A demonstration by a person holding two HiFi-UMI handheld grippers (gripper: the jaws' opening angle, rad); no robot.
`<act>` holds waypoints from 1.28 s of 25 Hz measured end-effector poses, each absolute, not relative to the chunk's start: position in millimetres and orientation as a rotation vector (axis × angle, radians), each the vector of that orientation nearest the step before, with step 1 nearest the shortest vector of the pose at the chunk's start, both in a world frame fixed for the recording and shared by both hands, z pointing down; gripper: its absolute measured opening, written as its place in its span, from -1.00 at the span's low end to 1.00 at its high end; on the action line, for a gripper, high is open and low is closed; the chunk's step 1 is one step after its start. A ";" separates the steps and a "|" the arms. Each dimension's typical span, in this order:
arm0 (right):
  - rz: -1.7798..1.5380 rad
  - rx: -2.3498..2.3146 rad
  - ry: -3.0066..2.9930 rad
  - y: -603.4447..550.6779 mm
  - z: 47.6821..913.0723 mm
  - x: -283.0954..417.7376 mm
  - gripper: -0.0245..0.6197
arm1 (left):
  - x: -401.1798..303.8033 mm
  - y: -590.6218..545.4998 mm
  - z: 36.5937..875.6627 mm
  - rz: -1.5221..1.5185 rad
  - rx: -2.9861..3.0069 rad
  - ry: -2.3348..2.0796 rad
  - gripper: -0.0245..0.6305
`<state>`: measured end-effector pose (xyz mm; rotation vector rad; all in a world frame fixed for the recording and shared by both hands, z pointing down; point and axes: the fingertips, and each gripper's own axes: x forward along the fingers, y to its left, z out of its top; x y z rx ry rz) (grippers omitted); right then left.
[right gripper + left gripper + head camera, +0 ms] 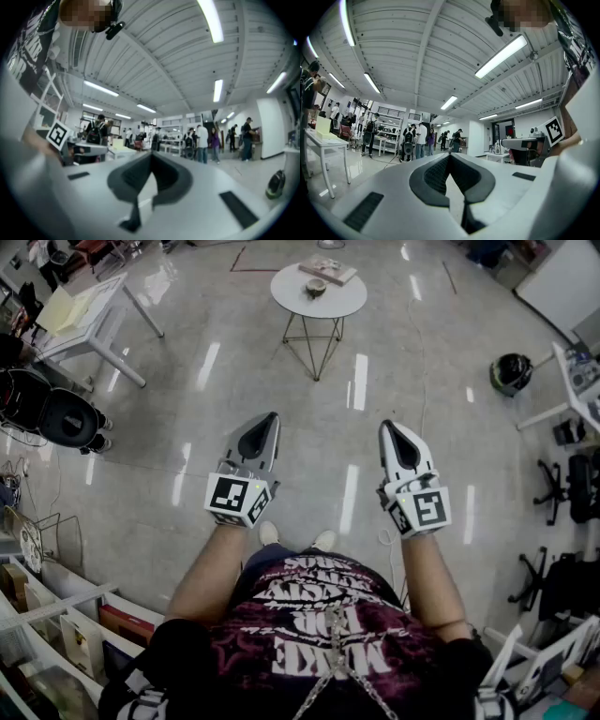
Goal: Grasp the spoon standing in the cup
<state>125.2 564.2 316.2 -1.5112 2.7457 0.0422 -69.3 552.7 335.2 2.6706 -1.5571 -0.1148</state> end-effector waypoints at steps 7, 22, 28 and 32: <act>0.039 -1.488 2.760 569.3 316.3 149.4 -0.83 | -41.1 555.5 336.2 -0.103 2.662 -1.577 -0.85; 0.059 -1.434 2.751 573.4 318.9 184.9 -0.82 | -13.3 558.4 337.9 -0.060 2.654 -1.625 -0.85; 0.030 -1.483 2.741 564.0 330.9 192.7 -0.83 | -34.2 551.4 349.7 -0.047 2.614 -1.655 -0.85; 0.020 -1.515 2.733 549.0 333.3 193.2 -0.82 | -34.2 534.3 354.5 -0.040 2.622 -1.636 -0.85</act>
